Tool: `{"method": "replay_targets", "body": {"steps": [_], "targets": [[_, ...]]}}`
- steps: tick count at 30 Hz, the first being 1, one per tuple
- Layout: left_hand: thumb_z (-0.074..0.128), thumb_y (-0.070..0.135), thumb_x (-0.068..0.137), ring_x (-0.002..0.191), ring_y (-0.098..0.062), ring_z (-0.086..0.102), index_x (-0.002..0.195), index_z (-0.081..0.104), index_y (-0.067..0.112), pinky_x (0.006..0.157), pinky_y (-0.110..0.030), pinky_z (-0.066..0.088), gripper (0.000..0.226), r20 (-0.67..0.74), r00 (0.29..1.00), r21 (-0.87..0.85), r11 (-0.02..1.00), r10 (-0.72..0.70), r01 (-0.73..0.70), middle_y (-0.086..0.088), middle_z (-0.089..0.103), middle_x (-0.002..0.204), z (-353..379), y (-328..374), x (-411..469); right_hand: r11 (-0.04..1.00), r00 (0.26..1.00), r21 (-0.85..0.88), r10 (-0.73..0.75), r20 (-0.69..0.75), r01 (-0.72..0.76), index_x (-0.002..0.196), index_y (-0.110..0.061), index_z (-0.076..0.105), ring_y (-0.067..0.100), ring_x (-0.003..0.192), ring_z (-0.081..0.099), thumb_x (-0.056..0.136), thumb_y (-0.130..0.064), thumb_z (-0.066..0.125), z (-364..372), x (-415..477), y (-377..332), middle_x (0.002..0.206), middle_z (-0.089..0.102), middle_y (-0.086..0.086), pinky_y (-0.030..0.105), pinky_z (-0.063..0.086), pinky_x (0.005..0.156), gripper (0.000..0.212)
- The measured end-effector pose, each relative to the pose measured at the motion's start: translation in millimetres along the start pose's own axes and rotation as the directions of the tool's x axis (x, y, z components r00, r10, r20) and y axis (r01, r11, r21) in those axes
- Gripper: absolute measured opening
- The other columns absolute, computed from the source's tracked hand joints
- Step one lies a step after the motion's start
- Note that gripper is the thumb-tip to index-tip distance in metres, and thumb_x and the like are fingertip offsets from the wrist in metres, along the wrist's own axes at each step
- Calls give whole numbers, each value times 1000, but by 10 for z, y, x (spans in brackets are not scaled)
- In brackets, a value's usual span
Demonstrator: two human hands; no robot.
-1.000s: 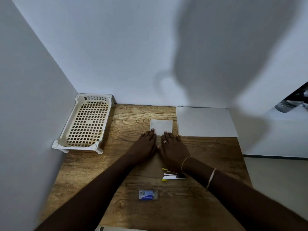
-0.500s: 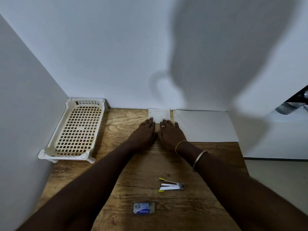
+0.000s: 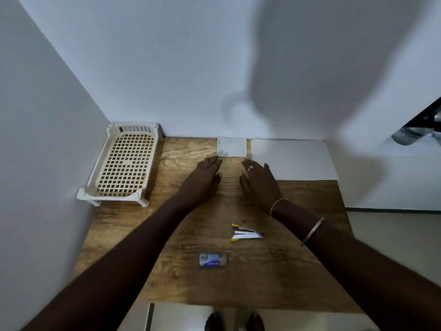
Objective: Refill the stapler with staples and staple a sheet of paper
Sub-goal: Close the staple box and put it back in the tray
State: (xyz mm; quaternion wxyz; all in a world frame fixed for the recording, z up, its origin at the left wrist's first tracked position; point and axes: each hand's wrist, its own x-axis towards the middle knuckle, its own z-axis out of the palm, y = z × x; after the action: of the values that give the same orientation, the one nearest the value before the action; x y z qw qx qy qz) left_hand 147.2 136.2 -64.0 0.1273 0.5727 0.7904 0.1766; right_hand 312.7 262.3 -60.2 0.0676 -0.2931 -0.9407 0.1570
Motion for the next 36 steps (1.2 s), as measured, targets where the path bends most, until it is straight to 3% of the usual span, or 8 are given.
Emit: {"method": "replay_targets", "body": {"steps": [3, 6, 13, 17, 20, 30, 36], "targets": [[57, 19, 100, 131, -33, 55, 149, 44, 10, 113, -46, 38, 51, -34, 999, -80, 997, 9, -11, -14, 57, 145, -47, 210, -555, 997, 998, 55, -49, -45, 52, 135, 0, 58, 36, 125, 57, 94, -16, 58, 23, -623, -193, 136, 61, 19, 49, 38, 112, 44], [61, 19, 99, 124, -26, 61, 144, 52, 11, 102, -39, 49, 47, -49, 999, -158, 987, 7, -15, -10, 64, 138, -19, 419, -1058, 989, 994, 113, -86, -67, 93, 126, -2, 66, 37, 112, 64, 88, -12, 65, 125, -1222, -390, 122, 69, 19, 53, 44, 106, 39], [68, 21, 92, 131, -24, 52, 143, 54, 14, 106, -25, 37, 53, 71, 997, -131, 991, -7, 17, -8, 59, 141, 169, 508, -1777, 952, 991, 290, 123, -57, -101, 124, -5, 69, 34, 106, 66, 87, -4, 63, 342, -2086, -719, 113, 72, 16, 38, 51, 95, 37], [80, 38, 82, 137, -28, 44, 148, 50, 14, 112, -31, 33, 76, 206, 979, -53, 999, 0, 11, -11, 51, 147, 213, 434, -1932, 917, 983, 356, 184, 26, -181, 120, -3, 71, 35, 106, 65, 88, 0, 61, 399, -2370, -852, 111, 72, 16, 40, 51, 94, 34], [82, 38, 79, 140, -25, 38, 154, 39, 20, 111, -32, 34, 88, 288, 957, -14, 1000, -21, 26, -7, 44, 154, 257, 410, -2004, 907, 975, 358, 216, 55, -222, 124, -6, 70, 32, 109, 64, 91, -4, 58, 422, -2436, -924, 114, 70, 14, 40, 50, 95, 34], [73, 20, 87, 125, -25, 46, 151, 45, 22, 99, -32, 41, 69, 308, 951, 50, 997, 33, -51, -7, 51, 136, 257, 463, -1999, 937, 978, 286, 175, 115, -202, 110, -11, 71, 26, 101, 60, 93, -15, 54, 434, -2386, -1128, 106, 65, 10, 37, 48, 85, 24], [65, 14, 92, 118, -25, 50, 148, 50, 22, 93, -32, 41, 58, 283, 957, 37, 996, 69, -83, -8, 54, 128, 302, 527, -1984, 911, 963, 315, 235, 130, -265, 108, -9, 69, 26, 104, 59, 95, -14, 53, 483, -2334, -1195, 109, 63, 12, 34, 45, 85, 22]]}}
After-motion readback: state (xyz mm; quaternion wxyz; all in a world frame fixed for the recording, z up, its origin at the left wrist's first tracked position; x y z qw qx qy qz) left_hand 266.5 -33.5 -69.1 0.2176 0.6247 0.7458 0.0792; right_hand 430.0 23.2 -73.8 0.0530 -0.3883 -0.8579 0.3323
